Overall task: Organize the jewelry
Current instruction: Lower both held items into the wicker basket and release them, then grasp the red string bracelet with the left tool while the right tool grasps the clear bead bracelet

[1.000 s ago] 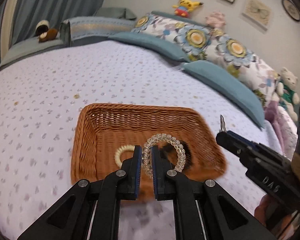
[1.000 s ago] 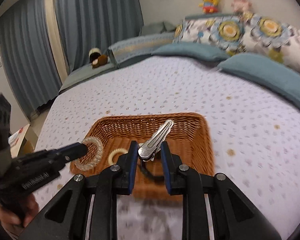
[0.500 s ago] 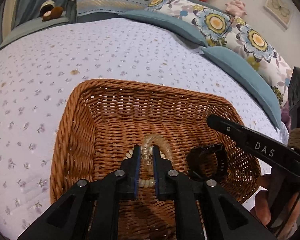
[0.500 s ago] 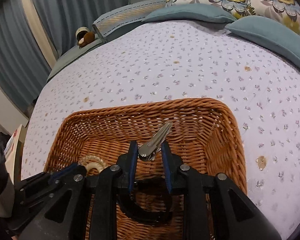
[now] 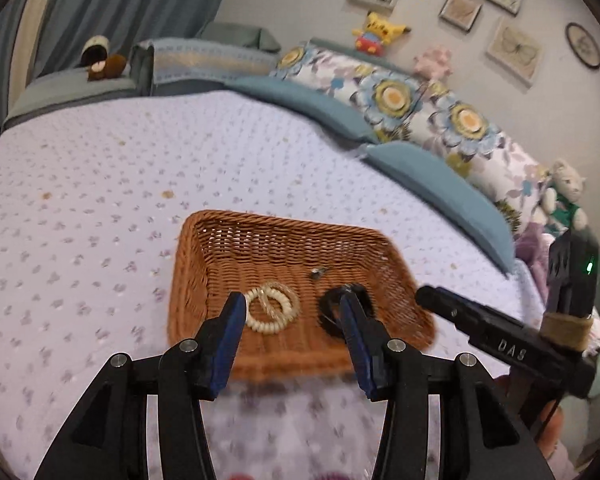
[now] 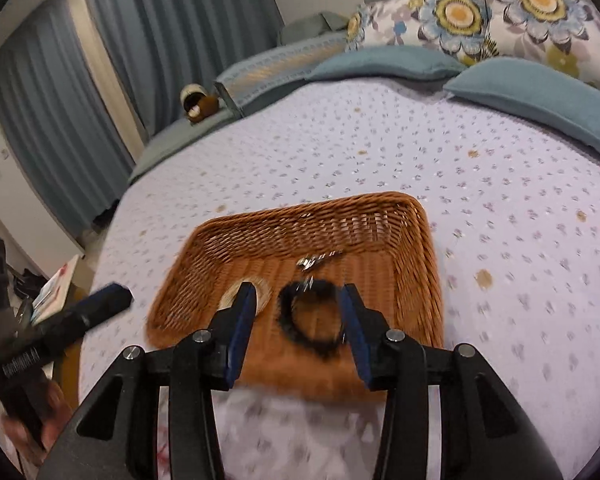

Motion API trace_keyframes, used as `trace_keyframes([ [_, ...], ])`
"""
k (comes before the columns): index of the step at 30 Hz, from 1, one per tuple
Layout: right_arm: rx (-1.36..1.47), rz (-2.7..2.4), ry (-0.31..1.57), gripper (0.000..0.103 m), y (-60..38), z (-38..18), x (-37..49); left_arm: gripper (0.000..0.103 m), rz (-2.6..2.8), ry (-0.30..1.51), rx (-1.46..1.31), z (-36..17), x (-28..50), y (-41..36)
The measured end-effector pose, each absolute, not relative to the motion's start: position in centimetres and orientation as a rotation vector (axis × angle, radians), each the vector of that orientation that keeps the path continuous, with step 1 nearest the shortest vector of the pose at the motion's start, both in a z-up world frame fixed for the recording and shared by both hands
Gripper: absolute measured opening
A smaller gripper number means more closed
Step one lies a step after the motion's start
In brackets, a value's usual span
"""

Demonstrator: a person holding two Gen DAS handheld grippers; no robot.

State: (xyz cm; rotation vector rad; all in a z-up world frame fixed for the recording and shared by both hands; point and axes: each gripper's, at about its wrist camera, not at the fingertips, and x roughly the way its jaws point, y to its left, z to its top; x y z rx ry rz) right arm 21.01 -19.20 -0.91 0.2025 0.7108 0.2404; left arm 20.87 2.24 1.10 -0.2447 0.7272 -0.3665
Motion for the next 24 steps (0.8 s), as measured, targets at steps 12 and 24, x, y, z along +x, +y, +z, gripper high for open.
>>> trace_keyframes([
  [12,0.09,0.201,0.651,0.047,-18.4,-1.8,8.1,0.05,-0.353,0.698,-0.285,1.8,8.6,6.1],
  [24,0.228,0.134,0.744,0.047,-21.7,-7.1,5.9,0.05,-0.29,0.85,-0.363,-5.5,8.4,7.5],
])
